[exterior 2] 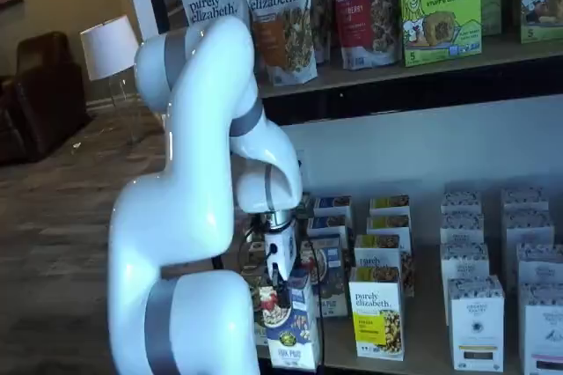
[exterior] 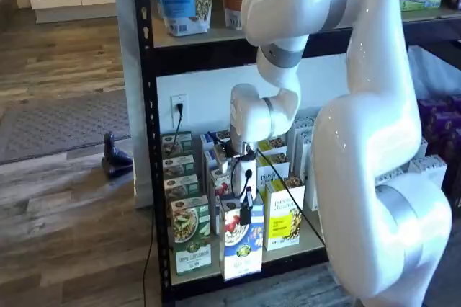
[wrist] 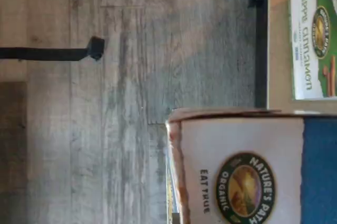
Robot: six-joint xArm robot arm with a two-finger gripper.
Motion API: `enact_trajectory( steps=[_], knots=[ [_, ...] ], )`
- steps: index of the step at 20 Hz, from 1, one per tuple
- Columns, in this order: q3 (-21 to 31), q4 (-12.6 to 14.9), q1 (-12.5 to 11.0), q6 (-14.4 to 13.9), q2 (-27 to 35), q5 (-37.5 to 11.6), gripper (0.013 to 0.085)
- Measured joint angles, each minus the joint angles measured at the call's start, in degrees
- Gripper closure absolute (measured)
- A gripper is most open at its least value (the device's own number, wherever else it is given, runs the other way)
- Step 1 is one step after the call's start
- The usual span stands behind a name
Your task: Pick up the blue and white box that is on the bottom shelf, the second box from the left
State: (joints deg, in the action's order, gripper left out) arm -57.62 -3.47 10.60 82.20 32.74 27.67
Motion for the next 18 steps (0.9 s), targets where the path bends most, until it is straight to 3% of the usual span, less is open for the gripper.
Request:
enact_trajectory(
  steps=[8, 18],
  knots=[
    [7.64, -1.30, 1.39, -0.24, -7.88, -0.49, 0.0490],
    [13.56, -0.98, 0.82, -0.10, -16.13, 1.34, 0.0490]
  ],
)
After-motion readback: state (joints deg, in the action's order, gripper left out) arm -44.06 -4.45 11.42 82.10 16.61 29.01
